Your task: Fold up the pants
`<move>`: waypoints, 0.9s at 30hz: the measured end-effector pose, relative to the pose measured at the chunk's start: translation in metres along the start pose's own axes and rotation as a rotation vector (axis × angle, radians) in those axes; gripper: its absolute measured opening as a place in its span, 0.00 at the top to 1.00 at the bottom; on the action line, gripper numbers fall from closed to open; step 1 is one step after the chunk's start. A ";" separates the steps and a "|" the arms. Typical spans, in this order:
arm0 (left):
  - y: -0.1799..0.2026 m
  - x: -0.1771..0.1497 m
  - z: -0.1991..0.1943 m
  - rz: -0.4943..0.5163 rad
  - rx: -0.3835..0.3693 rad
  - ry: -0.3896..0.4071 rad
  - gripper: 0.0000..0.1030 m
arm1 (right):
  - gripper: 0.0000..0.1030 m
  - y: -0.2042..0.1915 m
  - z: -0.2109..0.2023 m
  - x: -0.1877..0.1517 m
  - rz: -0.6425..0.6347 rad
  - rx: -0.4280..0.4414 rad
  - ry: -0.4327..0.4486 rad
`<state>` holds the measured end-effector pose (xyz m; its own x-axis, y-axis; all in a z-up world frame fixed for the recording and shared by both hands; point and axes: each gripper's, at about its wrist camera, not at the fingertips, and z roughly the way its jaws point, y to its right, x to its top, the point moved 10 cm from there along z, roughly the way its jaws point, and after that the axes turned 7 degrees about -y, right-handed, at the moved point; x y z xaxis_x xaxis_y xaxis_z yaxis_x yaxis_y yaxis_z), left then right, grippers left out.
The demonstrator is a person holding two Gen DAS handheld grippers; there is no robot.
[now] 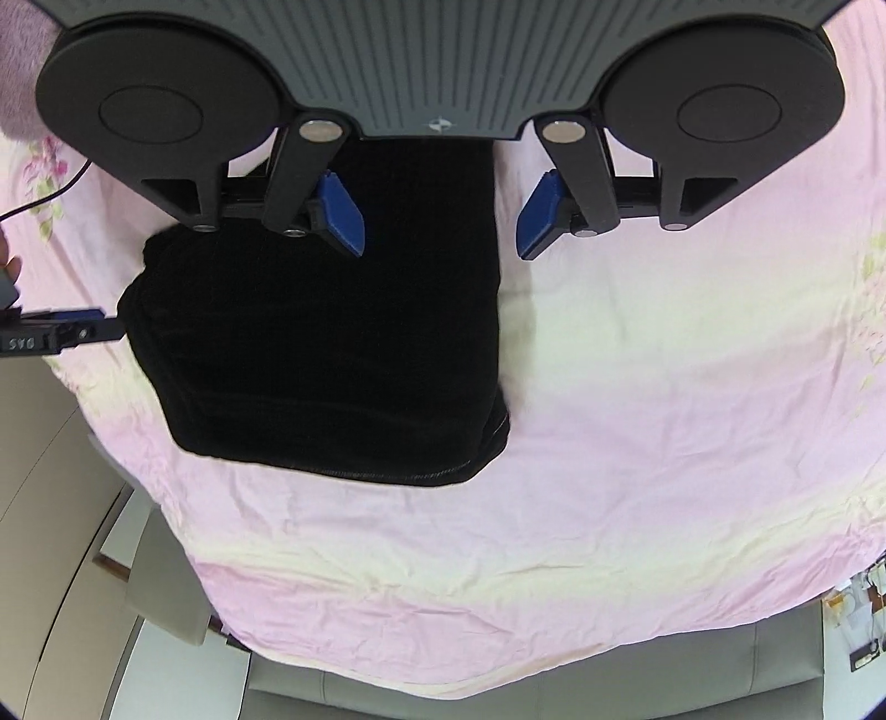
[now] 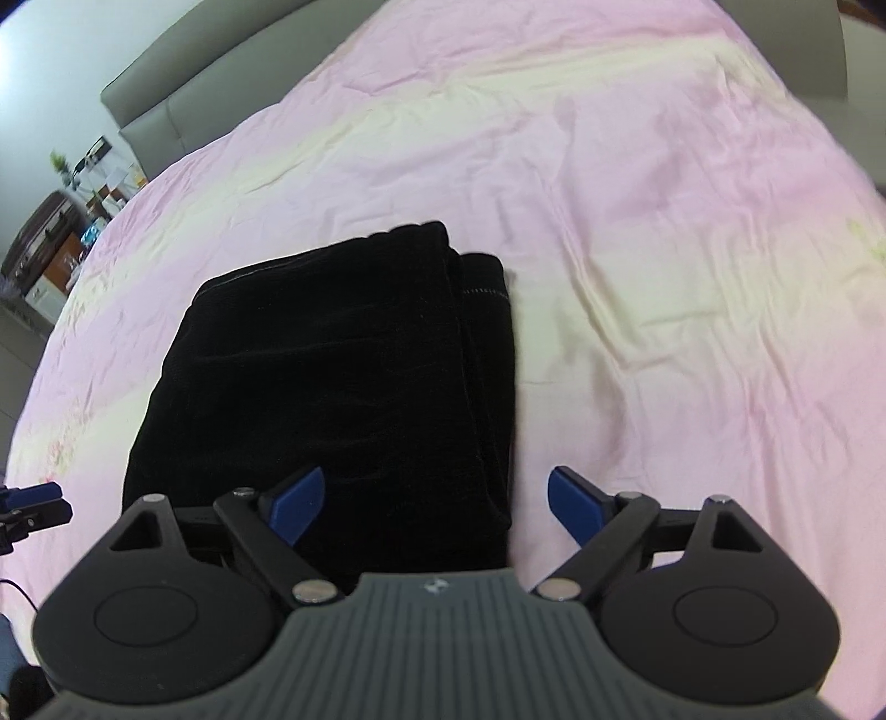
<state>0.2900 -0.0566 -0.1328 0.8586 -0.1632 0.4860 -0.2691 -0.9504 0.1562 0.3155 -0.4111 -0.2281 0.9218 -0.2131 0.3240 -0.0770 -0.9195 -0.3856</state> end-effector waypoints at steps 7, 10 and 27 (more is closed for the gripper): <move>-0.016 0.021 0.054 -0.151 -0.119 -0.022 0.21 | 0.18 0.012 0.037 0.022 0.060 0.038 -0.066; -0.029 0.023 0.081 -0.255 -0.180 -0.050 0.21 | 0.17 0.018 0.057 0.031 0.092 0.077 -0.100; -0.045 0.034 0.149 -0.414 -0.361 -0.116 0.35 | 0.26 0.027 0.114 0.043 0.202 0.330 -0.183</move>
<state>0.3963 -0.0583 -0.2511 0.9612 0.1572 0.2267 -0.0137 -0.7937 0.6082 0.3963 -0.4070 -0.3231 0.9552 -0.2884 0.0665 -0.1645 -0.7040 -0.6908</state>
